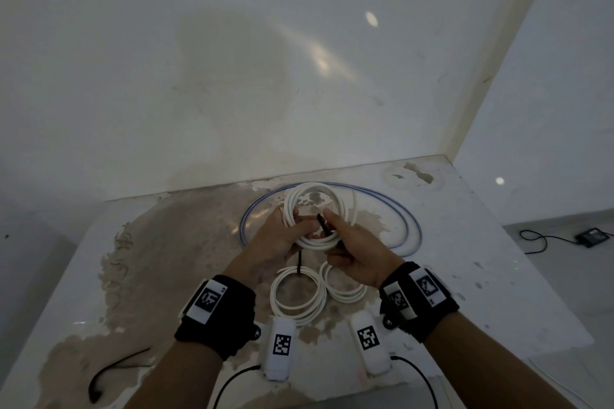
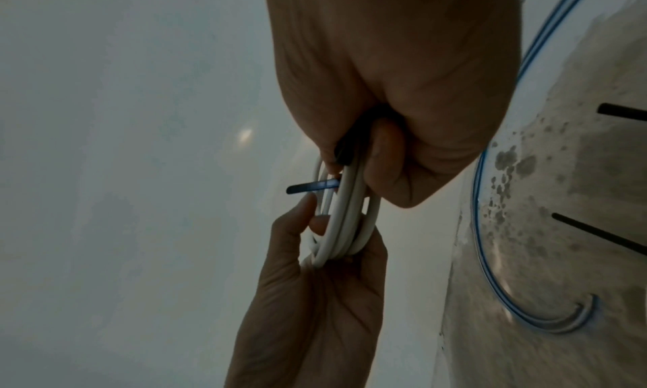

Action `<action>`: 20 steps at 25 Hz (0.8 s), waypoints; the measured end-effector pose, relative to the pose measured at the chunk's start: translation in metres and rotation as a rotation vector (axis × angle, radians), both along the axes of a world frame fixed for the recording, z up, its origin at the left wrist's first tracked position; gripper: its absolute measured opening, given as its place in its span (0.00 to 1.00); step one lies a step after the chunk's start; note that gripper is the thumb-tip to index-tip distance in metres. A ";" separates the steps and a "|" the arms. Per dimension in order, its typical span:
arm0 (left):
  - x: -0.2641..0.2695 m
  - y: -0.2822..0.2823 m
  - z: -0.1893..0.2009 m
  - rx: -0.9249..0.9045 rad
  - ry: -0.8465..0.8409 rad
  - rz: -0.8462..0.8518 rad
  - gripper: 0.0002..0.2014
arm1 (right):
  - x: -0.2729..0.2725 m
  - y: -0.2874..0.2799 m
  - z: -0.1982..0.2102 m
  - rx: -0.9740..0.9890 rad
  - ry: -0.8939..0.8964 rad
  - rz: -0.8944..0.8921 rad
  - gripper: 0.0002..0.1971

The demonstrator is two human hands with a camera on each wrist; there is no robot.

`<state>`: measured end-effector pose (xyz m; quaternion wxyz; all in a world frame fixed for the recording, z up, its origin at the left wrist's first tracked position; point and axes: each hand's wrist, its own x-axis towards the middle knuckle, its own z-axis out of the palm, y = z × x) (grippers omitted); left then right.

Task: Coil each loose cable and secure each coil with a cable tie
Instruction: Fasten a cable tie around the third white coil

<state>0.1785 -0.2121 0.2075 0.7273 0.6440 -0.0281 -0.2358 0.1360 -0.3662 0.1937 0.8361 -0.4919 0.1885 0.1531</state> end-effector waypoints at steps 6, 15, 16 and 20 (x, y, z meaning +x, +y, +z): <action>-0.002 -0.007 0.006 0.201 -0.153 0.185 0.12 | 0.003 0.000 0.006 0.034 0.038 -0.003 0.17; 0.006 -0.006 -0.001 0.130 -0.013 0.351 0.11 | 0.007 -0.013 0.001 -0.451 -0.274 -0.061 0.17; 0.005 -0.007 0.000 0.108 0.017 0.340 0.11 | 0.007 -0.012 -0.003 -0.601 -0.344 -0.062 0.18; 0.005 -0.009 0.005 0.062 0.053 0.322 0.12 | 0.004 -0.009 -0.009 -0.888 -0.524 -0.179 0.13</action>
